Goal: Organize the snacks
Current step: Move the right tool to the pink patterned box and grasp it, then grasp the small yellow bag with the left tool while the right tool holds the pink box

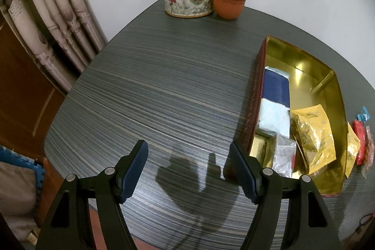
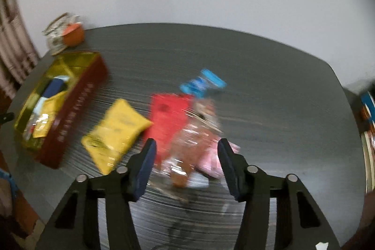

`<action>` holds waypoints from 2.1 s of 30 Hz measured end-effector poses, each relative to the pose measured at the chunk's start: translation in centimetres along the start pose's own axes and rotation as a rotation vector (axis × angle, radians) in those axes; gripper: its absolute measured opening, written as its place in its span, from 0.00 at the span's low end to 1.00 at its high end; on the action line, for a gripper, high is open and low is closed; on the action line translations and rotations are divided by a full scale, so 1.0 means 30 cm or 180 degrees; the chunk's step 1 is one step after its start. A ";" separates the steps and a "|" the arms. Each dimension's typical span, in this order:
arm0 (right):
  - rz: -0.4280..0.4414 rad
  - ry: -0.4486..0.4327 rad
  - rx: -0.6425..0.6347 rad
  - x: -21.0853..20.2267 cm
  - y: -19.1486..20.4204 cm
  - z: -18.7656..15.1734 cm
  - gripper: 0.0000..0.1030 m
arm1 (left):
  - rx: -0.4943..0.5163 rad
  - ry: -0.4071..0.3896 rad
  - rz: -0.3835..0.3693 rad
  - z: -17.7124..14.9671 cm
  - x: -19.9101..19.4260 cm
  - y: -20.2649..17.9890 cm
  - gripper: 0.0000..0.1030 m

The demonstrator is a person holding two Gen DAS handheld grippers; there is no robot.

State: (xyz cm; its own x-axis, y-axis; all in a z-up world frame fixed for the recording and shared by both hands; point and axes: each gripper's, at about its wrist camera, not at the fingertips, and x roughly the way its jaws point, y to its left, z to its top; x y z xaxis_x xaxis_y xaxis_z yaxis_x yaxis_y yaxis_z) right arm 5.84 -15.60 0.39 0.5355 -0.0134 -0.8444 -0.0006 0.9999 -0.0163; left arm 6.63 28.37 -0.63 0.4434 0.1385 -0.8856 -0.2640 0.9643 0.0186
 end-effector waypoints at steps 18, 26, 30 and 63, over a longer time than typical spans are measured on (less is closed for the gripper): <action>-0.0279 0.0135 0.0111 0.089 -0.095 -0.030 0.41 | 0.0062 0.0003 0.0135 -0.011 0.027 -0.015 0.70; -0.0177 0.0161 0.0365 0.090 -0.131 -0.029 0.43 | 0.0159 -0.0175 0.0106 -0.011 -0.007 -0.052 0.70; -0.0031 0.0221 0.0505 0.109 -0.129 -0.017 0.44 | 0.0175 -0.0205 -0.0052 -0.023 -0.036 -0.098 0.70; -0.0003 -0.0117 -0.0062 0.133 -0.255 -0.095 0.30 | 0.1654 -0.0120 -0.1018 -0.141 -0.082 -0.901 0.70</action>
State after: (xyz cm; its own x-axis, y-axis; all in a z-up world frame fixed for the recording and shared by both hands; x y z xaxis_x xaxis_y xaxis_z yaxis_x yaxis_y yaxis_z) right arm 5.58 -23.34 -4.39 0.5662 -0.0137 -0.8242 -0.0164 0.9995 -0.0278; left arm 9.05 1.01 -0.94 0.4642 -0.1775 -0.8678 0.3356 0.9419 -0.0131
